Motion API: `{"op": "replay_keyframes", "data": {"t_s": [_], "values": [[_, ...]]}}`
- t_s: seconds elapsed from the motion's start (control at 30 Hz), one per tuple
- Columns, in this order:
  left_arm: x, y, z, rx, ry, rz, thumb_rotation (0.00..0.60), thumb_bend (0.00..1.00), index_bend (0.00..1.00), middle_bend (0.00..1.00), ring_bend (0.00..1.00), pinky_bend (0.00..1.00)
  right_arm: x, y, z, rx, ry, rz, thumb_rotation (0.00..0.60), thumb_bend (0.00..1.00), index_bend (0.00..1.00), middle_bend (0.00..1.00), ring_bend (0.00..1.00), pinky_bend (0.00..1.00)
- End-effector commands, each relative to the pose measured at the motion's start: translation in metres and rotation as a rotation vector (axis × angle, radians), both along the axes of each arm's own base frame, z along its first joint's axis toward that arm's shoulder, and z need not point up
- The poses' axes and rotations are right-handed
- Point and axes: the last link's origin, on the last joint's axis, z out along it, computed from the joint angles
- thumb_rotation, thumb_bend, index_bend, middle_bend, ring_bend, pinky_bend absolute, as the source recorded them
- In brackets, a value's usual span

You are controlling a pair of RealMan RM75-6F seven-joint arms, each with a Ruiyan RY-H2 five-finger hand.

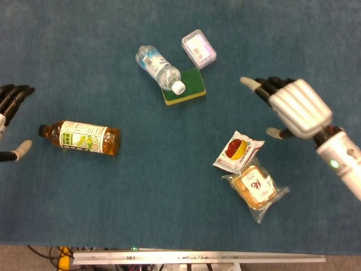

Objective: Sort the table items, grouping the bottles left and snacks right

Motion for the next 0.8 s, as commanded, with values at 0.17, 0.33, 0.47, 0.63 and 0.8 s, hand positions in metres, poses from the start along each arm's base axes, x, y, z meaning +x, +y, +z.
{"op": "replay_keyframes", "data": {"t_s": [0.17,0.33,0.47,0.63,0.8], "values": [[-0.003,-0.014,0.009,0.017,0.010,0.009,0.600,0.26,0.07,0.11,0.07,0.21,0.033,-0.043,-0.046,0.035,0.026,-0.018,0.600,0.04,0.06,0.25,0.24,0.45],[-0.009,-0.024,0.018,0.037,0.010,0.025,0.600,0.26,0.07,0.12,0.06,0.21,0.060,-0.063,-0.073,0.081,-0.004,-0.042,0.600,0.04,0.06,0.23,0.21,0.39],[-0.014,-0.031,0.024,0.051,0.008,0.043,0.600,0.26,0.07,0.12,0.07,0.21,0.079,-0.071,-0.090,0.126,-0.029,-0.047,0.600,0.05,0.06,0.20,0.18,0.35],[-0.021,-0.037,0.029,0.060,0.006,0.063,0.600,0.26,0.07,0.11,0.07,0.21,0.097,-0.077,-0.106,0.194,-0.055,-0.067,0.600,0.07,0.04,0.18,0.17,0.31],[-0.025,-0.040,0.031,0.063,0.006,0.075,0.600,0.26,0.07,0.11,0.07,0.21,0.106,-0.086,-0.117,0.214,-0.064,-0.097,0.600,0.07,0.04,0.18,0.16,0.30]]}}
